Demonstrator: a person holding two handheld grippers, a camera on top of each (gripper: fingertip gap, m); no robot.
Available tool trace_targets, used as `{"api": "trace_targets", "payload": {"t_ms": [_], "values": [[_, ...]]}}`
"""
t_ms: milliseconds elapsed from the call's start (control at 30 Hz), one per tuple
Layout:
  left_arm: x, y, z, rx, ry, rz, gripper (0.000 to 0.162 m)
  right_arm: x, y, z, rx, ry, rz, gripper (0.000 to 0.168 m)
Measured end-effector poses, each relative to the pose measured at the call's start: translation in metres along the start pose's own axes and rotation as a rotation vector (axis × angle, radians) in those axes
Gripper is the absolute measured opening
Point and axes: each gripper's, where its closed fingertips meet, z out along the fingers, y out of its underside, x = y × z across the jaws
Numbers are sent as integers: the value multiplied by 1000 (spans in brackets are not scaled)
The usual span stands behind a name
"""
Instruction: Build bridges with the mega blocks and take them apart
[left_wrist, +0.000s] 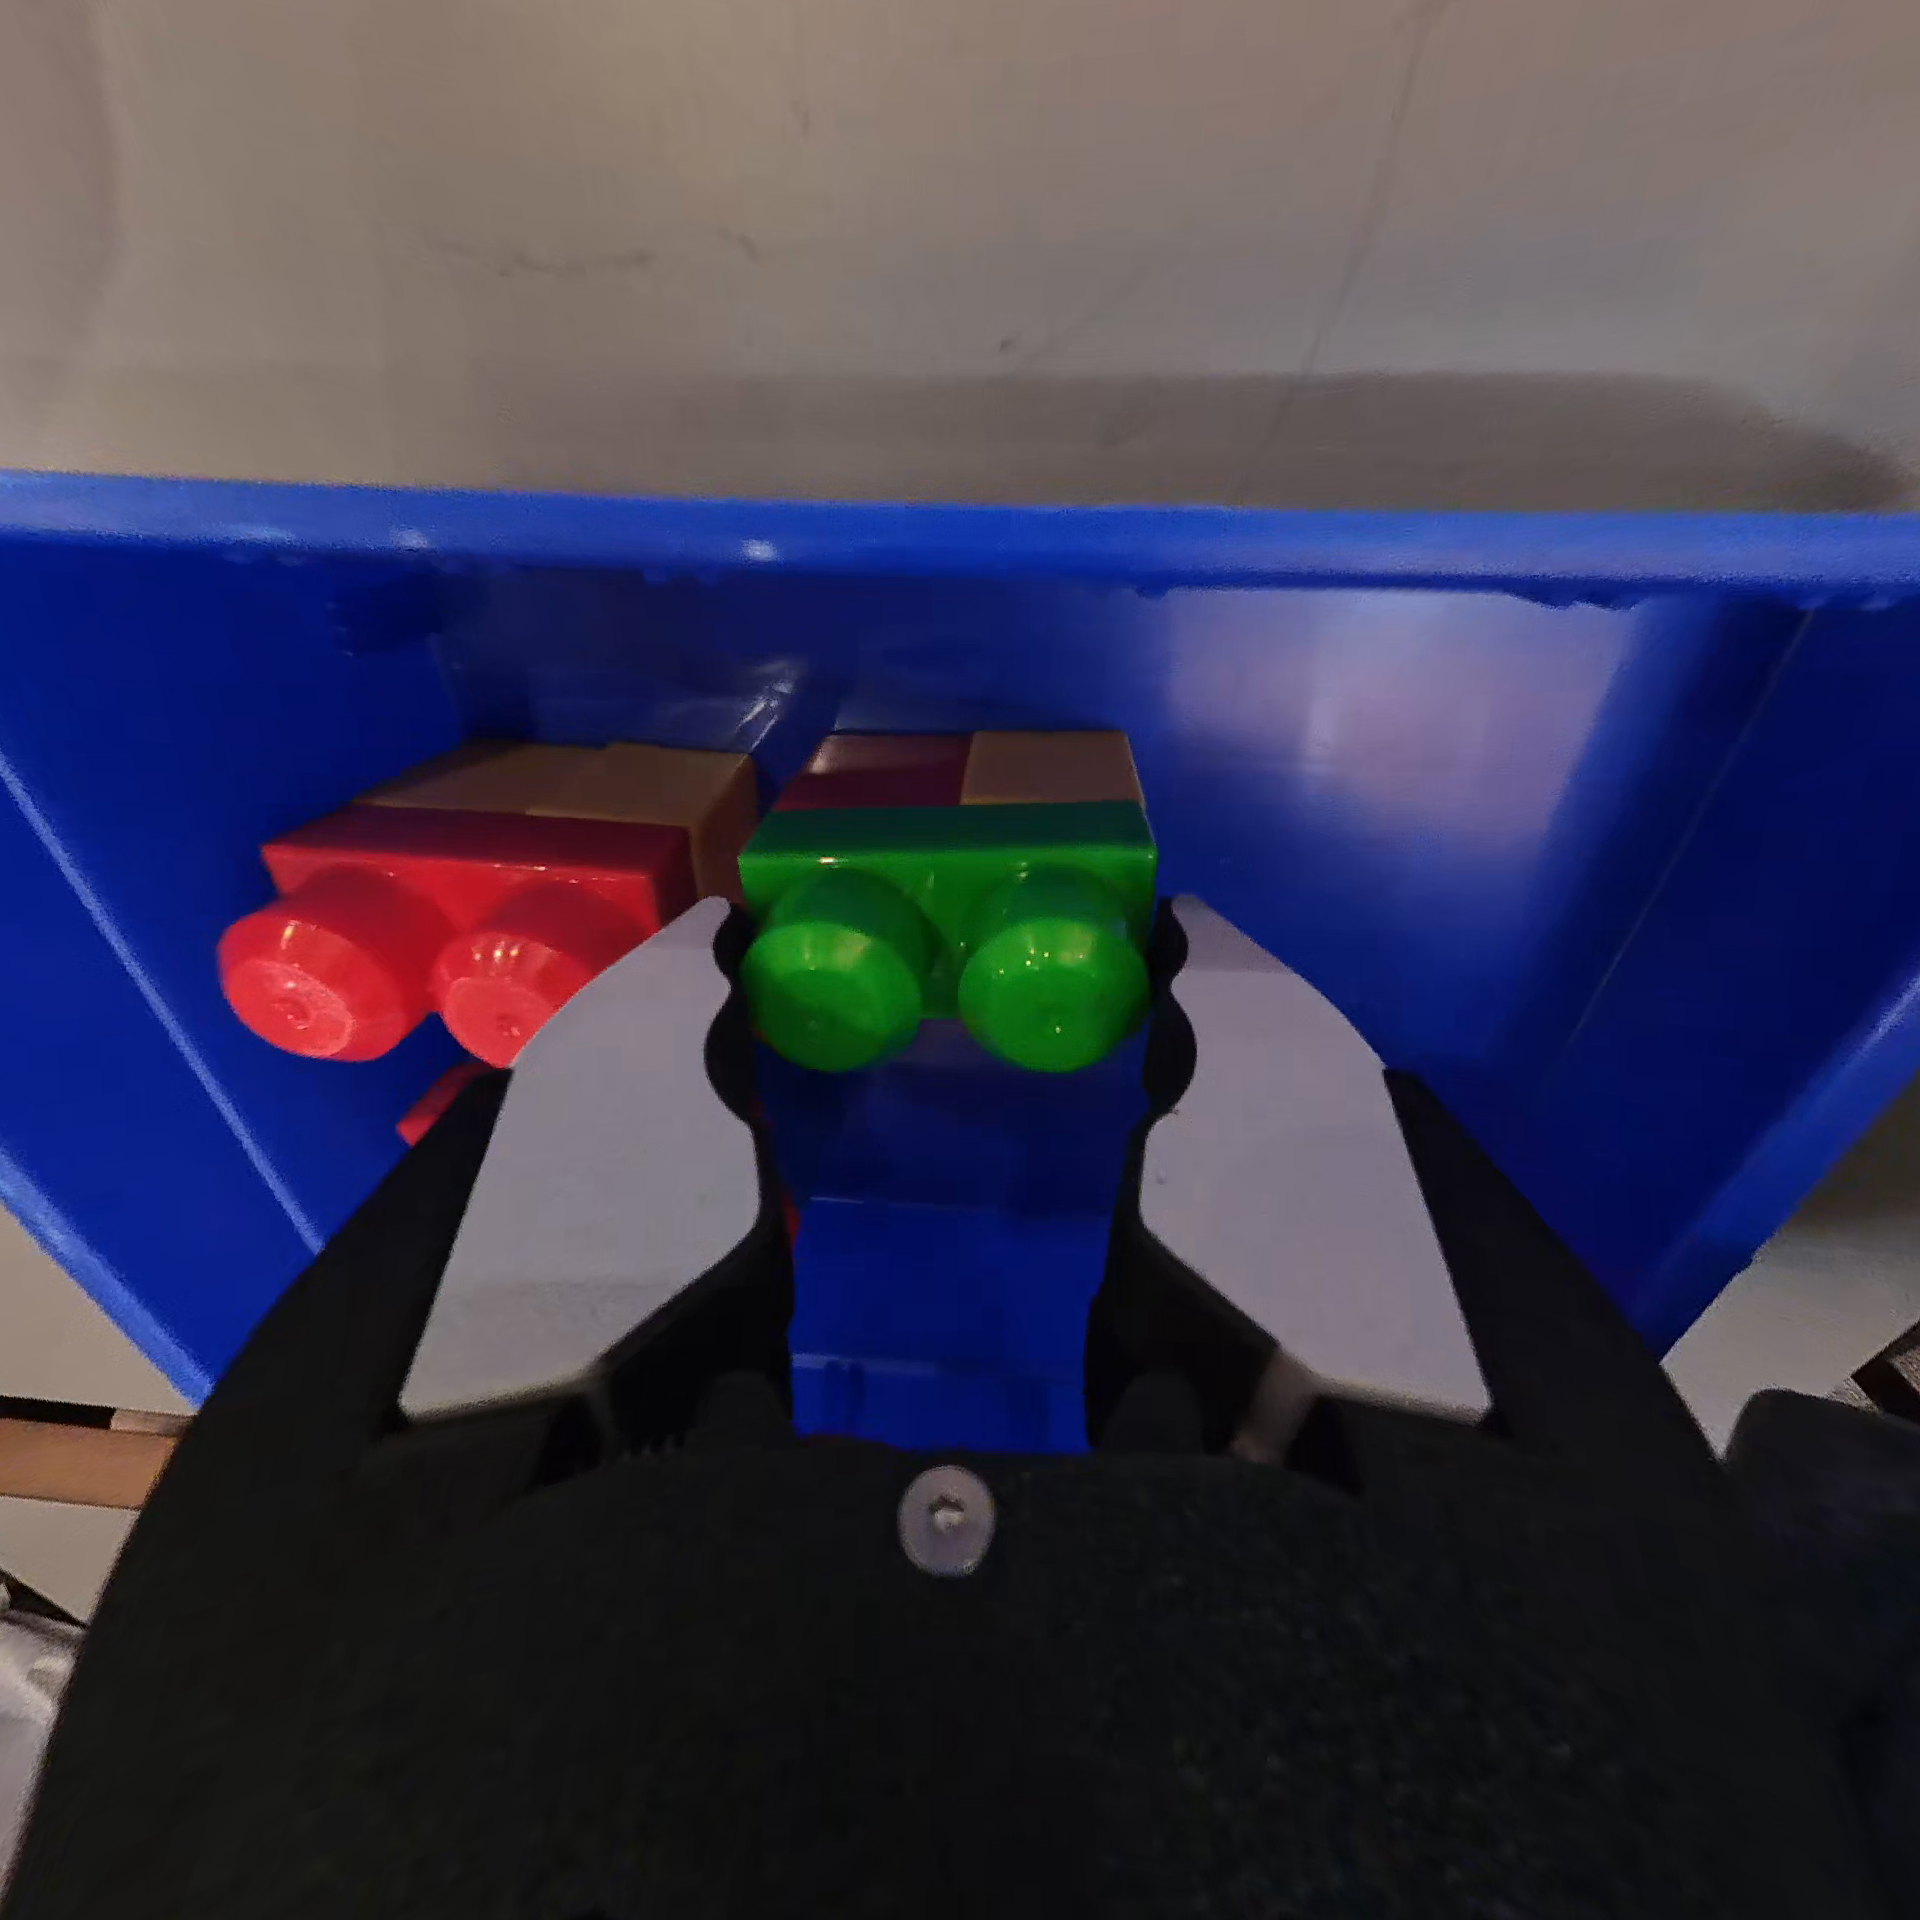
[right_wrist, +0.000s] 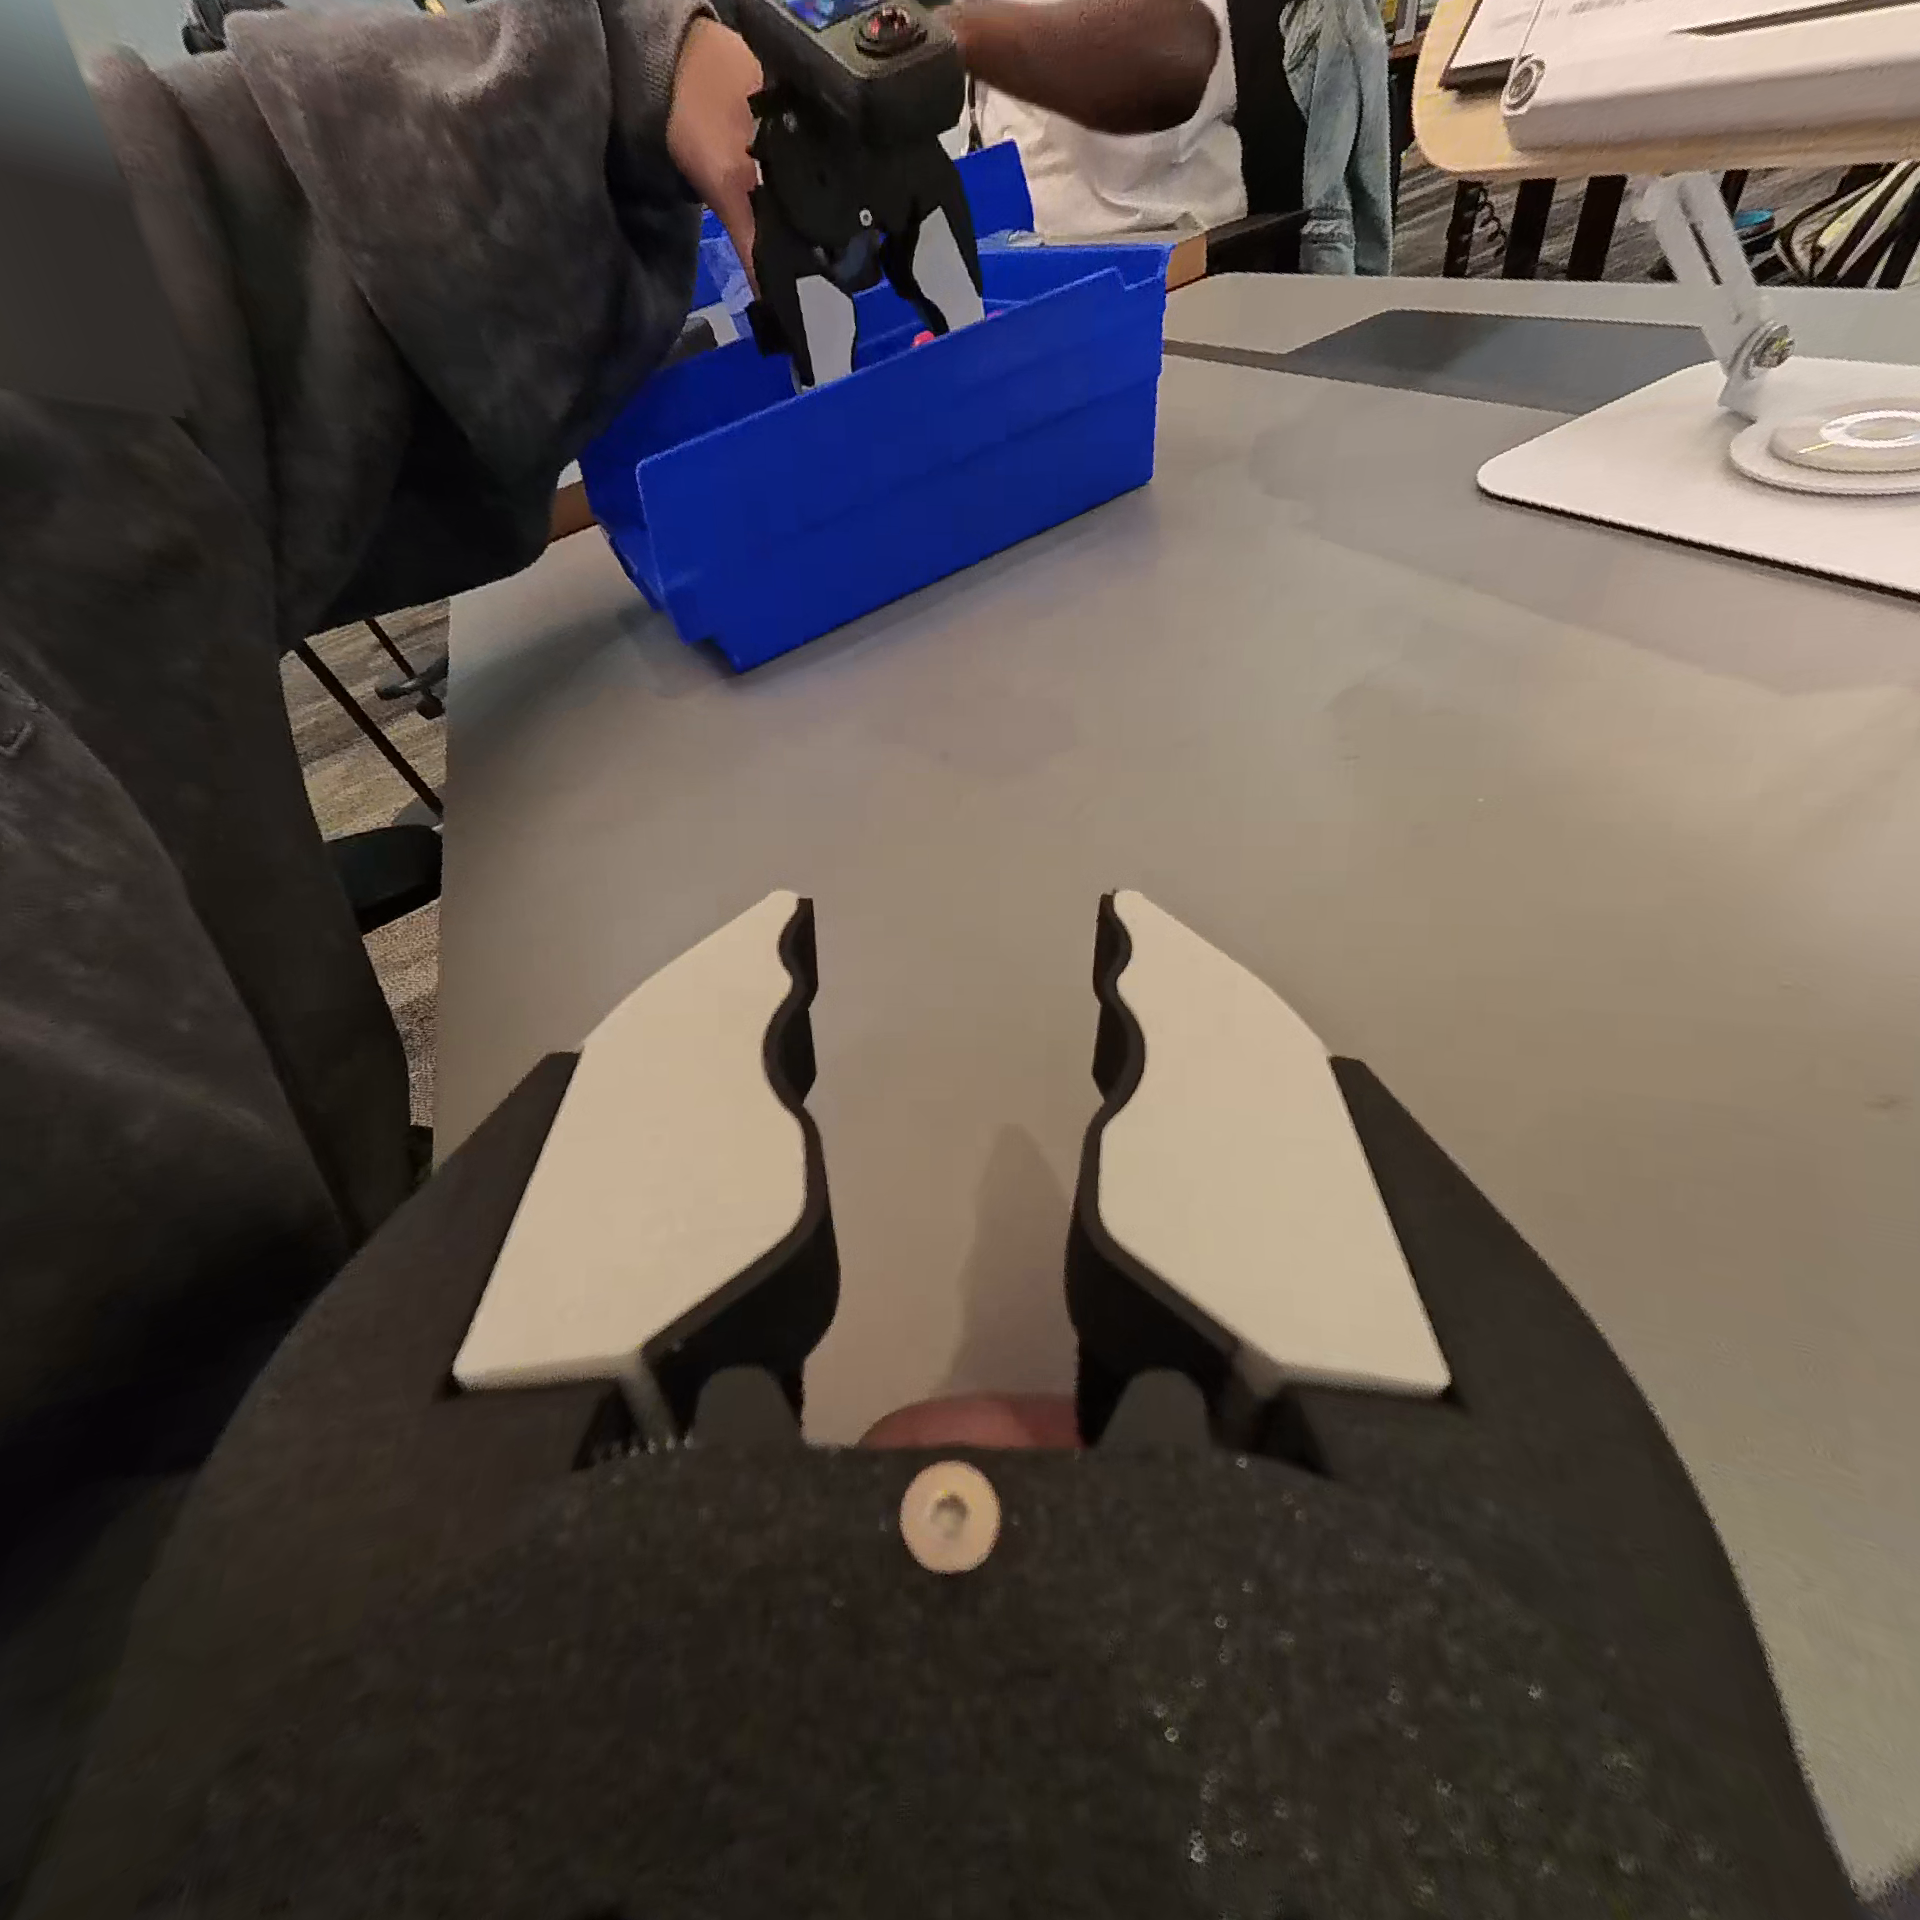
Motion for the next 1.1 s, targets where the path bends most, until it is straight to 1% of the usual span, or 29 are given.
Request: {"api": "trace_targets", "payload": {"t_ms": [133, 200, 267, 367, 467, 500, 533, 600, 667, 733, 800, 900, 1000, 1100], "values": [[4, 5, -4, -41, -21, -12, 73, 1, -4, -3, 19, 3, 12, 50], [8, 7, -18, -34, -34, -22, 72, 1, -9, -6, 40, 1, 24, 49], [13, 6, -41, -7, -38, -51, 72, 1, -11, -9, 54, -4, 42, 49], [18, 0, -86, 18, -69, -74, 72, 0, -11, -9, 58, -15, 58, 50], [28, -19, -122, 46, -92, -63, 72, -1, -7, -6, 46, -19, 39, 51], [33, -28, -129, 57, -89, -54, 72, -2, -6, -3, 41, -14, 24, 54], [38, -39, -134, 66, -89, -40, 72, -2, -8, 0, 45, -8, 0, 59], [47, -64, -142, 82, -90, 0, 72, -7, -20, 12, 71, -22, -91, 77], [54, -100, -150, 117, -78, 36, 72, -12, -36, 29, 57, -35, -200, 84], [62, -141, -156, 159, -43, 74, 72, -14, -57, 50, 55, -57, -261, 93], [66, -179, -161, 175, -16, 101, 72, -11, -76, 71, 43, -82, -295, 93], [66, -225, -164, 160, -17, 138, 72, -2, -98, 95, 49, -98, -298, 98], [73, -265, -167, 179, 14, 173, 72, 12, -114, 102, 92, -68, -284, 99], [79, -291, -166, 201, 32, 211, 72, 21, -119, 100, 133, -66, -247, 99]]}}
